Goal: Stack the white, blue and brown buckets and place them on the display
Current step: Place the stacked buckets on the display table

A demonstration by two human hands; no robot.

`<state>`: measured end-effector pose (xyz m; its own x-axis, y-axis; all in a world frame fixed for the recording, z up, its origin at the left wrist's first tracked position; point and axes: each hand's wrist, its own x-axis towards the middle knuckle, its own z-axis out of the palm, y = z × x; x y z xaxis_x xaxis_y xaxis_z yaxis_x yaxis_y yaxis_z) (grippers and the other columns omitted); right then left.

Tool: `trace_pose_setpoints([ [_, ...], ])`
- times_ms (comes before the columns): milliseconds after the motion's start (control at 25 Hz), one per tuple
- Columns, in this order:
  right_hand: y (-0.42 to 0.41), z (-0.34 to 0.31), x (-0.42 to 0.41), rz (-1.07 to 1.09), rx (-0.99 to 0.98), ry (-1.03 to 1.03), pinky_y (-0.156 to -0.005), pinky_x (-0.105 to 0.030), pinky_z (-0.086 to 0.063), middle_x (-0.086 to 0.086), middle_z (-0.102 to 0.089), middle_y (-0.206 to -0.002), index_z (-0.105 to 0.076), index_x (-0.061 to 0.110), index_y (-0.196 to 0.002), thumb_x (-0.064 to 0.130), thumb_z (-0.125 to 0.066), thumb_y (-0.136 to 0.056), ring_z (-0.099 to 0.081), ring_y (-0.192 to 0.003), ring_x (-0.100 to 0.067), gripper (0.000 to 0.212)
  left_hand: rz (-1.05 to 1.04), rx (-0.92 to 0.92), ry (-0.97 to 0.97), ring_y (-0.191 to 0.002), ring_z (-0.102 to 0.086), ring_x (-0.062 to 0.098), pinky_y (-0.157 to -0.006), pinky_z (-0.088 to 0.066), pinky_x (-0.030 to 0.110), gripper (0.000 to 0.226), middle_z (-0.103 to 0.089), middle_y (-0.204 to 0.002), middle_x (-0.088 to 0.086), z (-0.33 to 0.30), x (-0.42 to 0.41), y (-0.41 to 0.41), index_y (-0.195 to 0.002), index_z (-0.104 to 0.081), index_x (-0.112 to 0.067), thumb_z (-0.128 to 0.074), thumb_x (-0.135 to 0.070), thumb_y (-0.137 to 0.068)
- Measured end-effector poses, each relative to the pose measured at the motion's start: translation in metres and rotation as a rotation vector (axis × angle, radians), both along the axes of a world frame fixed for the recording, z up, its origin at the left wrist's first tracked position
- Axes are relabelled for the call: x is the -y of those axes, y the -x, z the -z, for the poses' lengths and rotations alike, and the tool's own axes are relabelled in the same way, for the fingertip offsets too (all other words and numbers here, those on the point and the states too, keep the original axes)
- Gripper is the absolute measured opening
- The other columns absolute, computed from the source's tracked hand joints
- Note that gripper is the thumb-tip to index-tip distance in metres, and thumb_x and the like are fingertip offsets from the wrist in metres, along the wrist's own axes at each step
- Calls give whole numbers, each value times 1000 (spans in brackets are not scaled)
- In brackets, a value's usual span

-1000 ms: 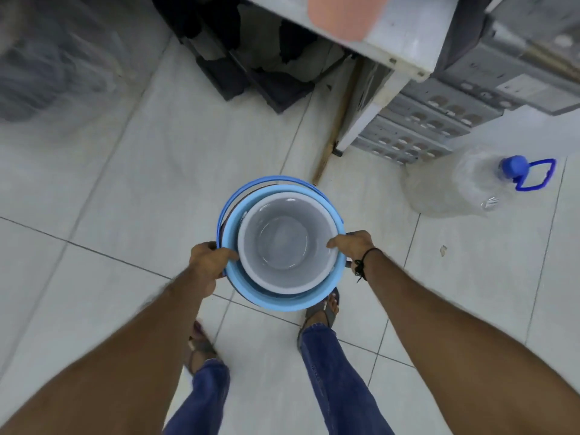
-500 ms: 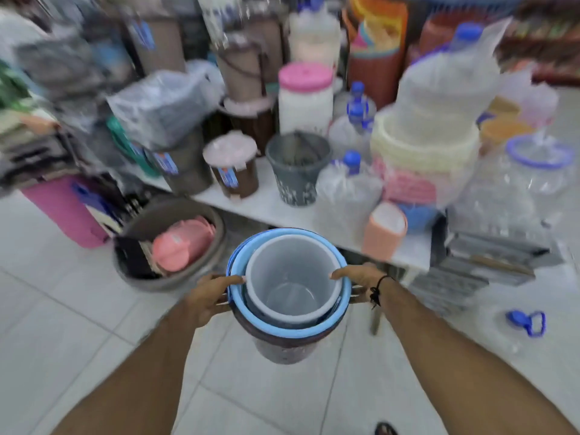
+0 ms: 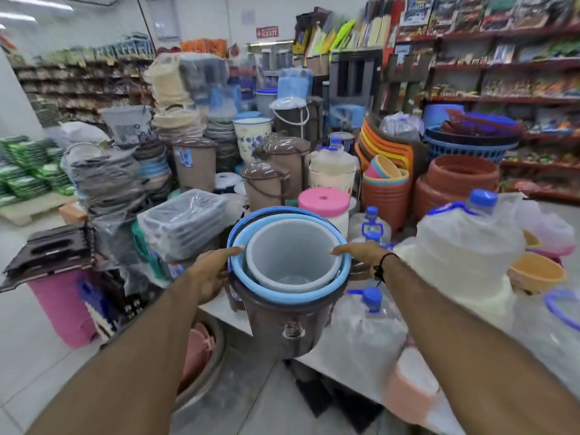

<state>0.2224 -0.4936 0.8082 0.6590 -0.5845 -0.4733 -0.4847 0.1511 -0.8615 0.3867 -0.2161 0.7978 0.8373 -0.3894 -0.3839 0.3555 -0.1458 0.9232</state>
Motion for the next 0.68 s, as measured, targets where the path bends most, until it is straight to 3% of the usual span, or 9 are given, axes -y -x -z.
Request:
trace_pose_setpoints([
  [120, -44, -21, 54, -10, 9, 40, -65, -36, -60, -15, -70, -75, -69, 2, -90, 25, -85, -68, -67, -64, -25, 35, 14, 29, 1, -72, -65, 22, -64, -56, 34, 34, -71, -89, 10, -18, 60, -44, -107, -70, -8, -79, -29, -82],
  [280, -102, -33, 123, 47, 29, 97, -63, -37, -59, -14, -66, -70, -65, 5, -89, 21, -84, -70, -64, -60, -26, 31, 26, 15, -16, -77, -66, 24, -80, -58, 40, 26, -70, -87, 9, -21, 134, -105, -98, -68, -12, -77, -32, -85],
  [360, -120, -26, 147, 60, 16, 135, -67, -40, -60, -14, -68, -70, -66, 6, -87, 21, -85, -69, -65, -60, -27, 30, 46, 3, -39, -77, -66, 24, -80, -59, 40, 24, -70, -87, 9, -13, 161, -128, -97, -68, -12, -76, -32, -86],
  [520, -167, 27, 194, 146, -58, 73, -61, -37, -61, -15, -72, -76, -67, 6, -98, 22, -86, -65, -69, -59, -28, 42, 110, -29, -110, -74, -66, 25, -69, -59, 38, 23, -72, -90, 12, 34, 222, -193, -98, -69, -10, -75, -29, -86],
  [680, -195, 92, 219, 212, -208, 23, -60, -39, -62, -22, -75, -92, -66, 0, -101, 21, -86, -64, -74, -72, -33, 47, 213, -135, -254, -69, -68, 24, -56, -57, 33, 28, -74, -91, 13, 106, 261, -244, -108, -69, -6, -71, -25, -88],
])
